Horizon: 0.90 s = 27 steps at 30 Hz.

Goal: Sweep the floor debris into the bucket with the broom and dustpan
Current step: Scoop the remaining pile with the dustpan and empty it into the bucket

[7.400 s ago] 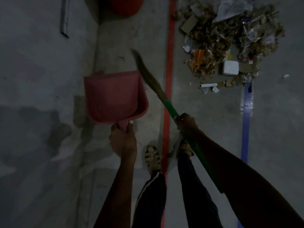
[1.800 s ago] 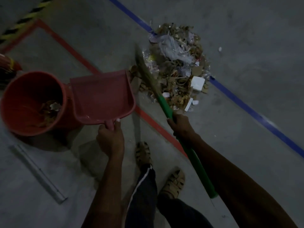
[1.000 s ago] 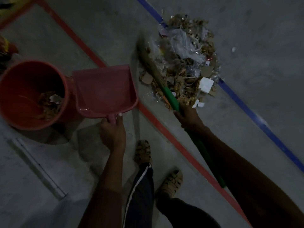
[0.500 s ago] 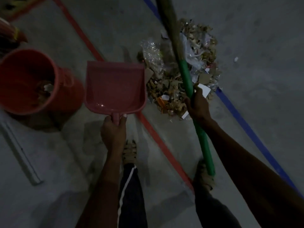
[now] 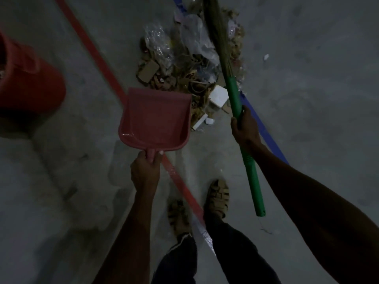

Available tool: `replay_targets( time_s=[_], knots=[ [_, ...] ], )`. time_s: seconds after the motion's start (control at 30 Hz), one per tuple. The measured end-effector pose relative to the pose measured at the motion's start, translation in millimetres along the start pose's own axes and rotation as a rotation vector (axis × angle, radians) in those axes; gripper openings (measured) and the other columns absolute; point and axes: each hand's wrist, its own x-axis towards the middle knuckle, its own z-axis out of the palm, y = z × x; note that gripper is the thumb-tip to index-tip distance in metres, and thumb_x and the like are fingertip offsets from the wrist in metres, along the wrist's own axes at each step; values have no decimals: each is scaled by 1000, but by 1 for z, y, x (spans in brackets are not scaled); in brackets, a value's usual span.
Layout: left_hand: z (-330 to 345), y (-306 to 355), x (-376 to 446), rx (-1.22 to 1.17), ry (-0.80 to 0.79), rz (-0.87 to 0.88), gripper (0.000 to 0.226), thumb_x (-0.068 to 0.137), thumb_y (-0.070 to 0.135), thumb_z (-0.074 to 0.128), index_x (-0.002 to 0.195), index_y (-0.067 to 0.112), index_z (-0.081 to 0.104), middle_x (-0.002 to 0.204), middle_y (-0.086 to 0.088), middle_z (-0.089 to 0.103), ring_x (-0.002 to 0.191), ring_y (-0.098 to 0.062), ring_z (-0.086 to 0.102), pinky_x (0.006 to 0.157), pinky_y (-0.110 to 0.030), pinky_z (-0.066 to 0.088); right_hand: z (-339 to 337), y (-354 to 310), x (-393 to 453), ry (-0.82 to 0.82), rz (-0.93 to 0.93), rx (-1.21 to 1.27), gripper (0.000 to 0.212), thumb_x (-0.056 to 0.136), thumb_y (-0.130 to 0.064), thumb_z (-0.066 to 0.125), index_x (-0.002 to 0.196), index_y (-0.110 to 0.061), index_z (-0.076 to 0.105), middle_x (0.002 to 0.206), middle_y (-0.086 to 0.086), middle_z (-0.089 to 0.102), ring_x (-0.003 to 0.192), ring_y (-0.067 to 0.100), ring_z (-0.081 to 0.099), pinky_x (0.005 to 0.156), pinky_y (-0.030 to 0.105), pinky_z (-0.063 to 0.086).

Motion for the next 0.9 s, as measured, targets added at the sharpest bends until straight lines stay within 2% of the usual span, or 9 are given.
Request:
replay_targets(
  time_s=[0.13, 0.2, 0.37, 0.43, 0.53, 0.6, 0.7, 0.8, 0.9],
  knots=[
    [20, -33, -11, 47, -124, 83, 51, 81, 63, 66, 87, 12, 65, 85, -5, 69, 76, -21, 62, 63, -32, 48, 9, 39, -12, 55, 49, -25, 60, 101, -24, 56, 152, -6, 29, 133, 19, 56, 112, 36, 59, 85, 39, 46],
    [26, -47, -14, 103, -172, 124, 54, 79, 67, 64, 89, 14, 65, 87, 0, 68, 77, -20, 62, 67, -34, 52, 15, 54, -15, 78, 84, -35, 60, 100, -23, 58, 151, -8, 29, 133, 18, 56, 109, 35, 61, 84, 43, 49],
    [55, -89, -12, 228, -230, 120, 50, 79, 64, 68, 104, 21, 67, 100, -4, 71, 88, -26, 66, 77, -39, 55, 46, 97, -23, 88, 101, 11, 58, 98, -21, 58, 148, -11, 30, 134, 16, 54, 108, 33, 60, 81, 37, 45],
    [75, -113, -15, 250, -237, 101, 49, 78, 63, 70, 103, 20, 69, 99, -6, 71, 88, -28, 66, 75, -37, 54, 68, 118, -22, 89, 142, 20, 59, 98, -22, 58, 149, -14, 29, 132, 15, 55, 103, 31, 62, 78, 39, 49],
    [103, -147, -14, 229, -234, 41, 43, 80, 59, 71, 98, 19, 70, 94, -6, 71, 86, -27, 66, 69, -32, 48, 100, 146, -15, 103, 167, 42, 60, 98, -21, 57, 149, -16, 28, 128, 12, 56, 89, 22, 59, 65, 32, 44],
    [125, -167, -6, 217, -232, 34, 41, 81, 57, 71, 95, 18, 71, 93, -5, 71, 83, -23, 65, 68, -30, 46, 123, 162, -3, 136, 180, 52, 60, 97, -21, 58, 149, -16, 28, 126, 12, 57, 91, 24, 62, 64, 31, 45],
    [155, -191, 18, 193, -246, 57, 42, 83, 57, 69, 97, 18, 73, 94, -3, 72, 82, -19, 64, 67, -29, 44, 156, 180, 17, 178, 199, 57, 60, 96, -22, 58, 149, -17, 28, 126, 12, 58, 100, 29, 63, 72, 34, 46],
    [180, -214, 47, 248, -227, 89, 49, 84, 66, 62, 103, 22, 70, 97, -5, 72, 86, -23, 66, 71, -33, 49, 196, 195, 38, 232, 158, 94, 61, 95, -24, 56, 149, -17, 29, 126, 14, 59, 106, 32, 62, 81, 40, 52],
    [197, -228, 66, 296, -248, 108, 36, 87, 65, 58, 85, 29, 61, 79, 3, 67, 77, -20, 66, 67, -29, 46, 230, 207, 57, 245, 156, 117, 67, 97, -29, 55, 154, -15, 23, 133, 17, 58, 115, 37, 60, 92, 47, 51]
  ],
)
